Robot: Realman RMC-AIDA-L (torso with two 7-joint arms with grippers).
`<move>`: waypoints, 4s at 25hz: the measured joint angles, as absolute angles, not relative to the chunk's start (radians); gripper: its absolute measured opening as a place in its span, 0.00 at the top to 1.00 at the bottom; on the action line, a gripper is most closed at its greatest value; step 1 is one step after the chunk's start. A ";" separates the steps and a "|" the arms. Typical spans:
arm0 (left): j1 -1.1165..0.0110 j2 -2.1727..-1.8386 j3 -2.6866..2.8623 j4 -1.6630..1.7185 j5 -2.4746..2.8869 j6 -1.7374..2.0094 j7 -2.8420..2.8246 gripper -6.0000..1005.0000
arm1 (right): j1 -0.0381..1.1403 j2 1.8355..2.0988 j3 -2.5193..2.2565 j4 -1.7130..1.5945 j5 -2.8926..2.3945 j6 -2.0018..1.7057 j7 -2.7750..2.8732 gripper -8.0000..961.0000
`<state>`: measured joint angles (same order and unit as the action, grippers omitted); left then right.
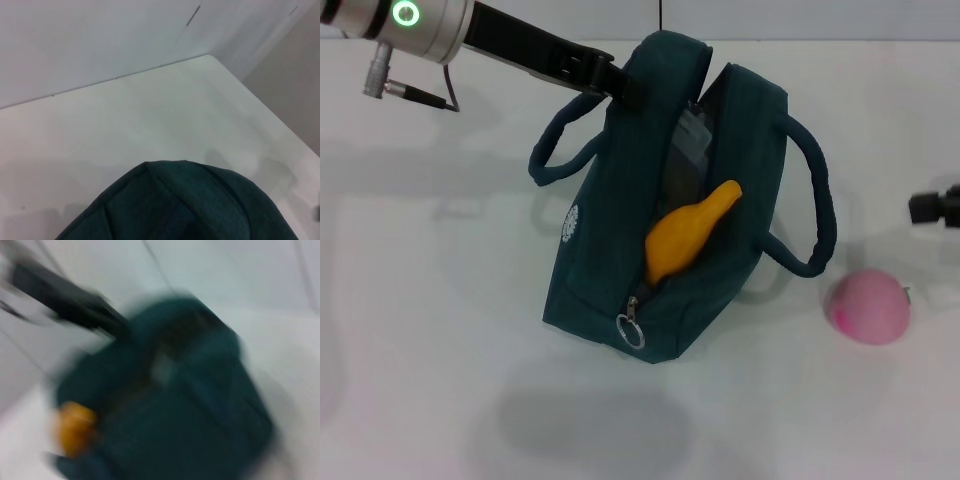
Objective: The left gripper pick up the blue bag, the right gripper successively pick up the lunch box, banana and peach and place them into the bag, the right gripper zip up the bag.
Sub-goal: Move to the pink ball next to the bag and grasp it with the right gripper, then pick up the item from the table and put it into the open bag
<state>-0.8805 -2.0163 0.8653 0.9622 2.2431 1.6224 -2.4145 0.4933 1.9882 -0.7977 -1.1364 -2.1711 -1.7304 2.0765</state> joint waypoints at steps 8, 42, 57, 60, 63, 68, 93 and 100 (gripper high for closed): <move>-0.890 -2.024 0.872 0.963 2.242 1.627 -2.426 0.93 | 0.486 1.964 -0.702 -0.995 -1.793 -1.880 1.833 1.00; -0.883 -2.030 0.873 0.963 2.239 1.627 -2.429 0.93 | 0.595 2.015 -1.192 -1.088 -2.359 -1.580 2.224 0.35; -0.881 -2.030 0.873 0.963 2.240 1.626 -2.424 0.93 | 0.596 2.015 -1.255 -1.133 -2.453 -1.548 2.289 0.64; -0.881 -2.029 0.871 0.962 2.240 1.625 -2.422 0.93 | 0.582 2.015 -1.237 -1.164 -2.449 -1.554 2.289 0.67; -0.881 -2.029 0.871 0.962 2.240 1.625 -2.421 0.93 | 0.577 2.013 -1.210 -1.168 -2.431 -1.569 2.289 0.69; -0.880 -2.030 0.871 0.963 2.240 1.624 -2.421 0.93 | 0.575 2.012 -1.171 -1.164 -2.424 -1.598 2.286 0.71; -0.885 -2.037 0.876 0.963 2.238 1.628 -2.427 0.93 | 0.454 1.965 -0.619 -1.132 -1.891 -1.821 2.015 0.89; -0.891 -2.034 0.888 1.006 2.220 1.633 -2.455 0.93 | 0.488 1.989 -0.639 -1.016 -1.674 -1.872 1.842 0.93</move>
<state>-0.8905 -2.0344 0.8882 1.0058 2.2199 1.6334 -2.4551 0.4875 1.9886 -0.6386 -1.0163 -1.6738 -1.8724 1.8425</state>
